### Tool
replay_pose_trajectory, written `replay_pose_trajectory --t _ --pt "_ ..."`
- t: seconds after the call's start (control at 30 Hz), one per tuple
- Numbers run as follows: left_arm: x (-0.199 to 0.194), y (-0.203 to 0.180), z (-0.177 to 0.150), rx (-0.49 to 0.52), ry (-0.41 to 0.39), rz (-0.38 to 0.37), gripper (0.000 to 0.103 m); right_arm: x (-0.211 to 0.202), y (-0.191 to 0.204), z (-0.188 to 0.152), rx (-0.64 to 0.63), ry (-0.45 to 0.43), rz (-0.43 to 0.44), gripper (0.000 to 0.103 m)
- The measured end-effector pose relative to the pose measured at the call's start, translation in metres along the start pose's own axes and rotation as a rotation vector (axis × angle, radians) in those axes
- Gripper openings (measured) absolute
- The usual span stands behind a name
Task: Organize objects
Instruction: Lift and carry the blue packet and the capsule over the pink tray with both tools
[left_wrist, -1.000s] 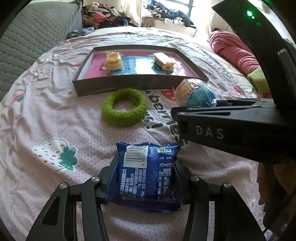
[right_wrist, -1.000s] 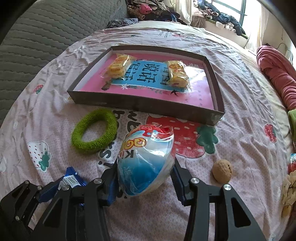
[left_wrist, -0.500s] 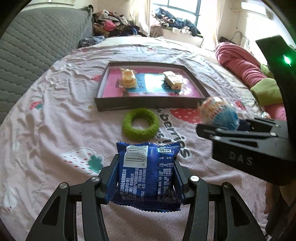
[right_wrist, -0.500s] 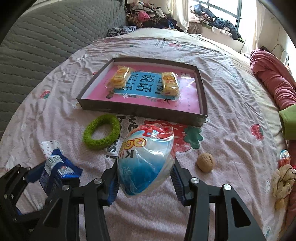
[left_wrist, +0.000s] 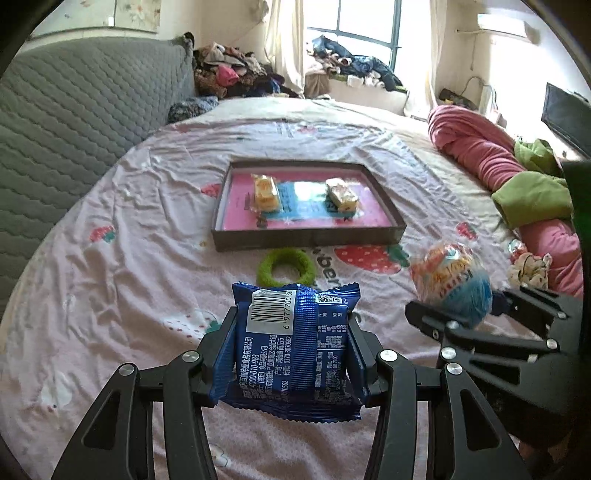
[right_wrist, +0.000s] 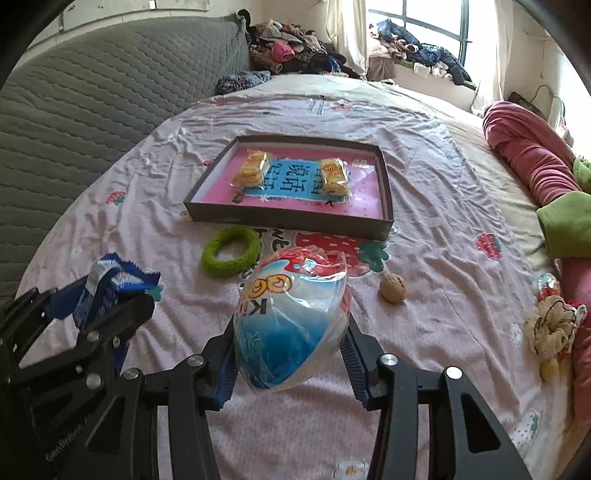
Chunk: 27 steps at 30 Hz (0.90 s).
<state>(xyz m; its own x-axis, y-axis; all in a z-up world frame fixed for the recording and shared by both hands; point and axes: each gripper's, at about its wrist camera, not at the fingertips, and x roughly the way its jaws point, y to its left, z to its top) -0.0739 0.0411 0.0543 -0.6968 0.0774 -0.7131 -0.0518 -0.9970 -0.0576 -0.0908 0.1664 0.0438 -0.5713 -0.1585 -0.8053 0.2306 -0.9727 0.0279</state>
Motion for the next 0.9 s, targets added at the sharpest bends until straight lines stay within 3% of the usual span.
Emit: replay_pose_trajectory --t 0.9 --pt "-0.061 0.003 0.06 -0.02 -0.12 0.023 0.053 -0.087 0.003 0.035 -0.038 -0.155 -0.047 0.05"
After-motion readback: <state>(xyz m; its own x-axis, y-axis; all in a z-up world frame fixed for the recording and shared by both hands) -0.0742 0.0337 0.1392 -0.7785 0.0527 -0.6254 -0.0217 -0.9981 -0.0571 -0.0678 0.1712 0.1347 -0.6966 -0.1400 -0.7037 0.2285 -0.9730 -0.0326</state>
